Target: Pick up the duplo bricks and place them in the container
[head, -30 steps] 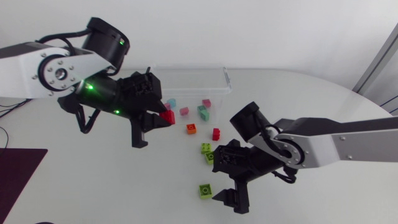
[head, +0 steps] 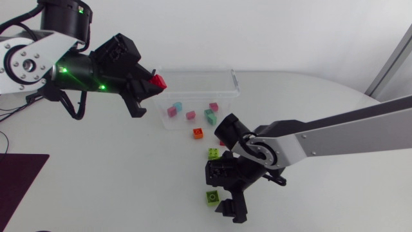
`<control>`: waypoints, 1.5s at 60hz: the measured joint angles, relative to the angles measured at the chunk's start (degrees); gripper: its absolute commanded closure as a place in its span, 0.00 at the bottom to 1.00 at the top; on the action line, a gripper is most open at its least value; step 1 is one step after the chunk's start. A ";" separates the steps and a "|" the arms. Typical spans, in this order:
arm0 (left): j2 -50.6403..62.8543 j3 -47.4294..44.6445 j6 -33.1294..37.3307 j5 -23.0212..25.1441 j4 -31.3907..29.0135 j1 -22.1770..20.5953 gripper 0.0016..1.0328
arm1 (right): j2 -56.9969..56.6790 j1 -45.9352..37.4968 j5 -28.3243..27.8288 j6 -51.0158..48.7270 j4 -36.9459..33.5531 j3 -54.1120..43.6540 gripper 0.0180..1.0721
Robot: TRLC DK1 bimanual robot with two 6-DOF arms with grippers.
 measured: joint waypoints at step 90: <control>27.36 17.51 -13.05 -8.92 12.35 1.57 0.05 | -15.69 -16.68 -2.62 4.66 -7.23 15.41 0.89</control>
